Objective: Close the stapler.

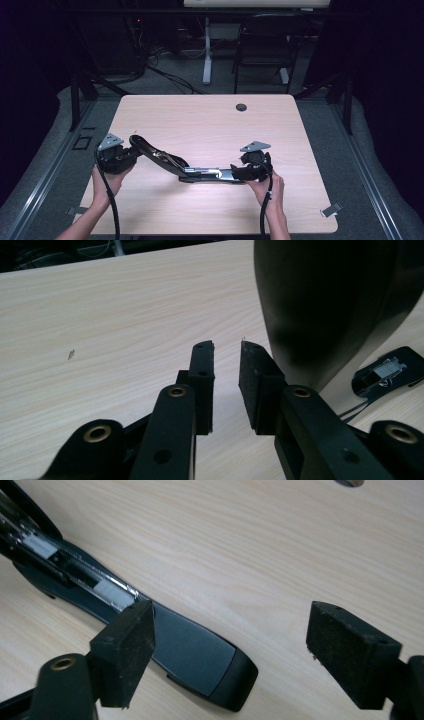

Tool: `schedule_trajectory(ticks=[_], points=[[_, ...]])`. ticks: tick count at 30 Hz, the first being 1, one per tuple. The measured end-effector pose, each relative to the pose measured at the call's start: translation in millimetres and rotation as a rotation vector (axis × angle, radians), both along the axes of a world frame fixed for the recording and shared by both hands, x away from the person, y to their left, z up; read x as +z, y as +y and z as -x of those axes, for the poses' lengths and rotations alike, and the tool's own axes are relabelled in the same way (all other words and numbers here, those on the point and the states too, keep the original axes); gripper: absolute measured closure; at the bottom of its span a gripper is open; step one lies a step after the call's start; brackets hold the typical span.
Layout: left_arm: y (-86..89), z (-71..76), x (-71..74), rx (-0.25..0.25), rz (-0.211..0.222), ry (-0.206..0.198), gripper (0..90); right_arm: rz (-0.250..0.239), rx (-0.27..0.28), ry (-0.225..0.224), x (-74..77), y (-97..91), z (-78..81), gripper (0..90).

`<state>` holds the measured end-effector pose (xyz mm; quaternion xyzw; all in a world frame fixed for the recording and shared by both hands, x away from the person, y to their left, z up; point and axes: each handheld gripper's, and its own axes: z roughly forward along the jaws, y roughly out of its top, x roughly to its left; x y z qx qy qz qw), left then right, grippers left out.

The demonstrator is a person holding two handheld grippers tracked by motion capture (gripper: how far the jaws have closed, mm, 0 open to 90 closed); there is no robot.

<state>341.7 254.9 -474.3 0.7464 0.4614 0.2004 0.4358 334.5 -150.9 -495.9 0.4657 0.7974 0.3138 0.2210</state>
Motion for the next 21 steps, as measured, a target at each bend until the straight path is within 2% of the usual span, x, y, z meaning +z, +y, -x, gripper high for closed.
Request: schedule_trajectory(ticks=[4,5,7,10,12,16,20,21], points=[[-1.0,-1.5,2.5,0.010,0.016,-0.010,79.1,0.009,0.010,-0.010,3.6,5.3,-2.6,28.3],[-1.3,-1.5,2.8,0.011,0.018,-0.009,80.0,0.014,0.004,-0.017,5.0,6.8,-2.8,33.2],[-1.8,-0.7,3.9,0.014,0.022,-0.014,80.9,-0.005,0.013,-0.031,6.7,8.3,-3.9,37.9],[-3.1,-0.4,6.0,0.014,0.027,-0.014,81.7,-0.043,0.023,-0.073,11.4,12.5,-1.6,52.8],[-4.9,-0.4,7.3,0.012,0.026,-0.015,82.3,-0.063,0.043,-0.076,15.0,17.7,-0.3,59.5],[-8.7,-0.5,9.4,0.006,0.025,-0.030,83.1,-0.075,0.062,-0.084,20.2,28.0,-0.6,73.3],[-11.7,-0.3,11.0,0.006,0.025,-0.034,83.6,-0.071,0.096,-0.090,26.9,40.3,-2.1,80.9],[-12.1,-0.2,11.3,0.005,0.022,-0.033,84.1,-0.079,0.098,-0.103,28.2,43.5,-2.2,82.6]])
